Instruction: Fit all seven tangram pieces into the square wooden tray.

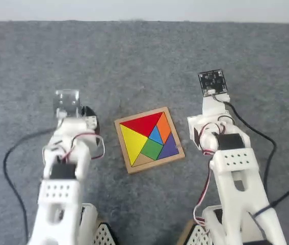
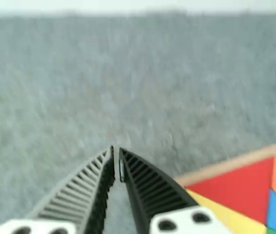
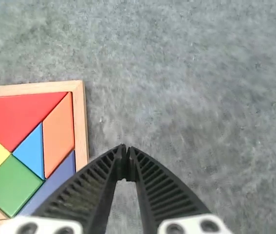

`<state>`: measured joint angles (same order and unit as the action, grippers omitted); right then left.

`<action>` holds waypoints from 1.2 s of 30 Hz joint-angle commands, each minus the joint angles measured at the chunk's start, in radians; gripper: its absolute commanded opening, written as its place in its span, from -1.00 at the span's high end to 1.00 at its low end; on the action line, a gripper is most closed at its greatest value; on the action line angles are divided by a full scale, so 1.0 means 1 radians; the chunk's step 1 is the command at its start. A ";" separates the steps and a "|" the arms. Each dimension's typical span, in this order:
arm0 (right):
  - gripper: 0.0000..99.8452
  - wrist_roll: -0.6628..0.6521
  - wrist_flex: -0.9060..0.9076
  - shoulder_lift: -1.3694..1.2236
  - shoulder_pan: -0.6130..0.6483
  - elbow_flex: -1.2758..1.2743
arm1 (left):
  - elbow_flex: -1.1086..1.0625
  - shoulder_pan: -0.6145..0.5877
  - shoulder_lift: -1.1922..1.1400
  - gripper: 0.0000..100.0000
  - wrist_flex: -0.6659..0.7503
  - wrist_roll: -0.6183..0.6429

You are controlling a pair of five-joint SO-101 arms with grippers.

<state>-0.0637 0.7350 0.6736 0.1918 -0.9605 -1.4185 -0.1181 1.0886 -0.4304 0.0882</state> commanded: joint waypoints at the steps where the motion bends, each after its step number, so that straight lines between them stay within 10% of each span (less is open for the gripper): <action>1: 0.96 -0.015 -0.042 0.159 0.025 -0.041 | -0.073 -0.003 0.213 0.97 0.046 -0.008; 9: 0.95 -0.126 -0.217 0.641 0.111 -0.402 | -0.271 0.002 0.615 0.97 0.040 -0.011; 18: 0.95 -0.092 -0.418 1.142 0.133 -0.727 | -0.263 -0.003 0.720 0.97 -0.354 -0.124; 29: 0.95 -0.089 -0.435 1.116 0.127 -0.723 | -0.263 -0.002 0.721 0.97 -0.822 -0.189; 36: 0.95 -0.092 -0.443 1.118 0.133 -0.723 | -0.263 -0.002 0.721 0.97 -0.825 -0.187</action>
<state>-0.1619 0.3191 1.7752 0.3222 -1.6663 -1.6947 -0.1151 1.7960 -1.2482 -0.0898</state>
